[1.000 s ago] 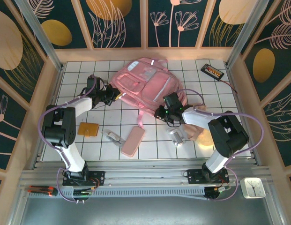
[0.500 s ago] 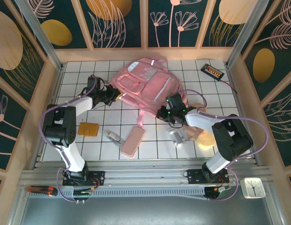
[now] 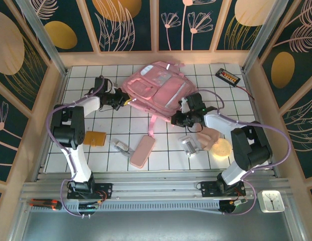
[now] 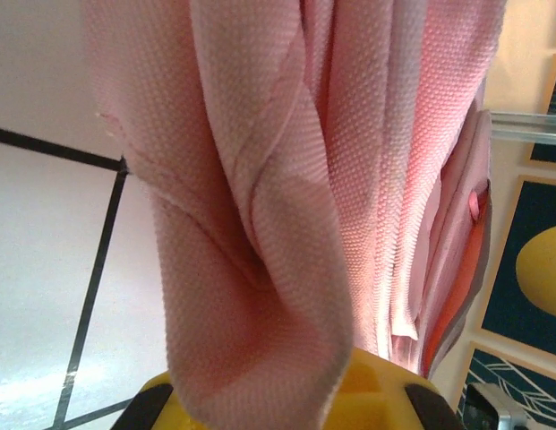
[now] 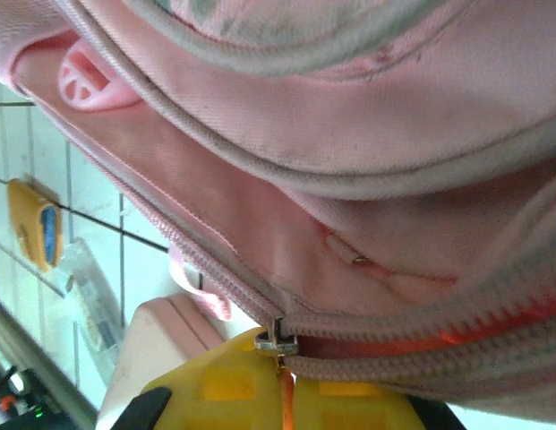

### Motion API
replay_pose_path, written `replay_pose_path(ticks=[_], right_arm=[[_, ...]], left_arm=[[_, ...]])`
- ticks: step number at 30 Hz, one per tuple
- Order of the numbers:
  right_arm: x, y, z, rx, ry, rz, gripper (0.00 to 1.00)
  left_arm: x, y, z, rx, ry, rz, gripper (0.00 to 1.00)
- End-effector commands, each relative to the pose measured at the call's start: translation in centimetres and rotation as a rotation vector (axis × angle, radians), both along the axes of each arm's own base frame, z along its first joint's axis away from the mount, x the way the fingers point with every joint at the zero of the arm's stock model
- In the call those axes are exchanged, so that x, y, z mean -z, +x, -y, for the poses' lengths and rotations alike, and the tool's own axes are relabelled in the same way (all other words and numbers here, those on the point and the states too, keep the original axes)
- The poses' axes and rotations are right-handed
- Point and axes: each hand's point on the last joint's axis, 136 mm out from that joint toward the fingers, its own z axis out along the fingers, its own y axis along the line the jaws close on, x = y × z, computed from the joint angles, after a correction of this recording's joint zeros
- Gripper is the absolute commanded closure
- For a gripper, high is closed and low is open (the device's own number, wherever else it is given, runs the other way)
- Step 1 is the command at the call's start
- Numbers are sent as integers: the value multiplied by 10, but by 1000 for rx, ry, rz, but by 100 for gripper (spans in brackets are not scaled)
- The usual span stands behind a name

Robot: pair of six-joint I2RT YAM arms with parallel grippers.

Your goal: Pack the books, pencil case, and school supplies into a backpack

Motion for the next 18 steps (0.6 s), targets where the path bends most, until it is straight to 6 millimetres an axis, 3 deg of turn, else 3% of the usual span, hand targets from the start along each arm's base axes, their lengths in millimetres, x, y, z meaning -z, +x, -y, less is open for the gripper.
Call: replay_pose_path(ticks=[1, 5, 8, 9, 10, 11, 12, 14, 18], right_arm=[[27, -7, 62, 120, -324, -80, 100], [15, 8, 75, 203, -382, -48, 100], [7, 11, 47, 156, -274, -54, 100], [5, 11, 34, 129, -239, -52, 100], [2, 10, 19, 96, -203, -52, 100], [1, 10, 5, 68, -172, -57, 100], [-1, 10, -6, 48, -147, -61, 100], [-2, 10, -29, 18, -98, -82, 100], [-6, 18, -50, 11, -30, -93, 100]], left_arm=[[-20, 44, -51, -105, 89, 131, 100], [-20, 47, -64, -110, 116, 136, 100], [-20, 44, -62, -90, 100, 151, 98], [-22, 41, -59, -90, 73, 159, 92], [-25, 36, -56, -100, 41, 164, 70], [-29, 30, -54, -112, 14, 171, 9], [-31, 23, -52, -116, 3, 175, 1], [-39, 2, -38, -110, -27, 181, 1], [-49, -44, 7, -78, -114, 145, 1]])
